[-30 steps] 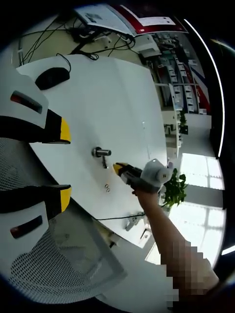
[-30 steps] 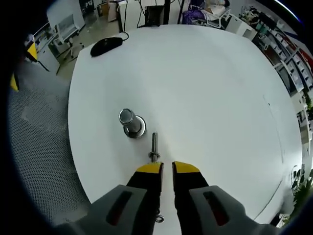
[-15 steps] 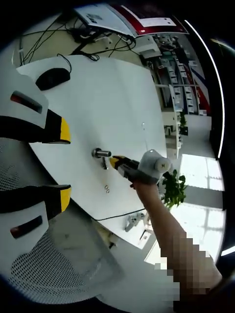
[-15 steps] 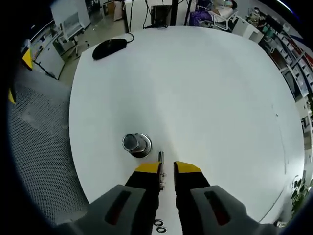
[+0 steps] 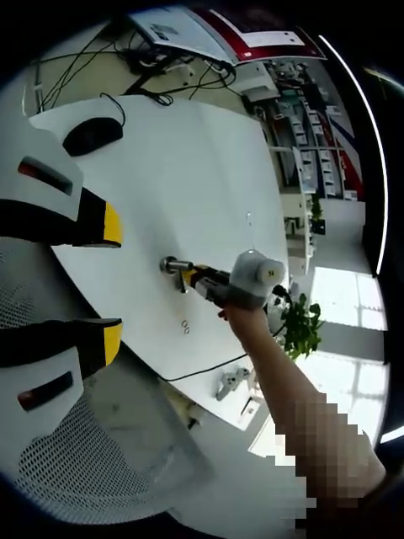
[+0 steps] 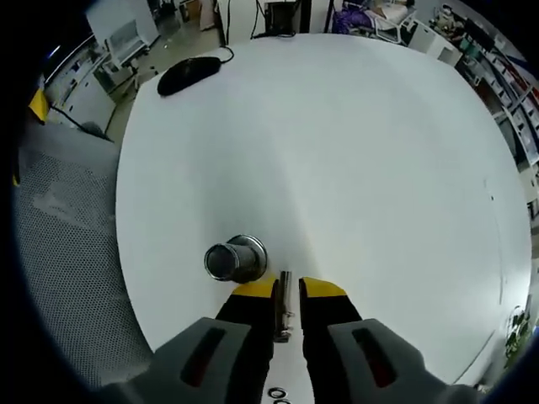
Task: Place the washer onto the threaded stud by aligning its center hole with the stud, sliding it down to the base, and recovering from edge contact or off-axis alignment until the washer reaches the visible bottom stop.
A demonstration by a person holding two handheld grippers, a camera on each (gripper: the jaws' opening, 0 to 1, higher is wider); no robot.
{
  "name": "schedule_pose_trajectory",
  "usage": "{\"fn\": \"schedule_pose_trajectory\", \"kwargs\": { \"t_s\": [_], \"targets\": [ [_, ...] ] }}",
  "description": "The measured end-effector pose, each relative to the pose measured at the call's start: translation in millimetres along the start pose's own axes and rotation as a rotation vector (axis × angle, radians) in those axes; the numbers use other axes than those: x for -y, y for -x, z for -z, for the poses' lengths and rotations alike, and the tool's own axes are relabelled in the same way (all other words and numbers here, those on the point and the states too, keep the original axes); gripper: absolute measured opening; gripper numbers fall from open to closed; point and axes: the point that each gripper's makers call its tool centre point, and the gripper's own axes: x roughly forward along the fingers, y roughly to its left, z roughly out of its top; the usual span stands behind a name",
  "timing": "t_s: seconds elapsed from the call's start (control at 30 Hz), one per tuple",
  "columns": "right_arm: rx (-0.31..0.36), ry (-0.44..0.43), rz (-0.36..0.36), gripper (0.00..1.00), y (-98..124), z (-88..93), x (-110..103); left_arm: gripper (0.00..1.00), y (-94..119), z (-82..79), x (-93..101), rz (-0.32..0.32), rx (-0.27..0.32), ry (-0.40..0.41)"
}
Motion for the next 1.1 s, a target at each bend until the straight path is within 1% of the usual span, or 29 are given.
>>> {"fn": "schedule_pose_trajectory", "kwargs": {
  "t_s": [0.37,0.43,0.57,0.77,0.93,1.1],
  "targets": [
    [-0.016,0.016,-0.016,0.13,-11,4.9,0,0.32,-1,2.6,0.7,0.001,-0.014,-0.002],
    [-0.014,0.007,-0.019,0.13,-13,5.0,1,0.32,-1,2.7,0.6,0.002,-0.014,-0.001],
    [-0.002,-0.007,-0.020,0.12,-13,1.8,3,0.32,-1,4.1,0.8,0.004,-0.022,-0.004],
    [0.003,-0.016,-0.019,0.10,-14,2.1,5,0.32,-1,4.0,0.2,0.003,-0.021,-0.002],
    [-0.004,-0.011,-0.008,0.10,-14,5.6,5,0.31,-2,3.9,0.3,0.003,-0.021,-0.003],
    [0.013,-0.009,0.005,0.09,-7,8.6,5,0.31,-1,3.2,0.8,0.004,-0.018,-0.004]
  ]
}}
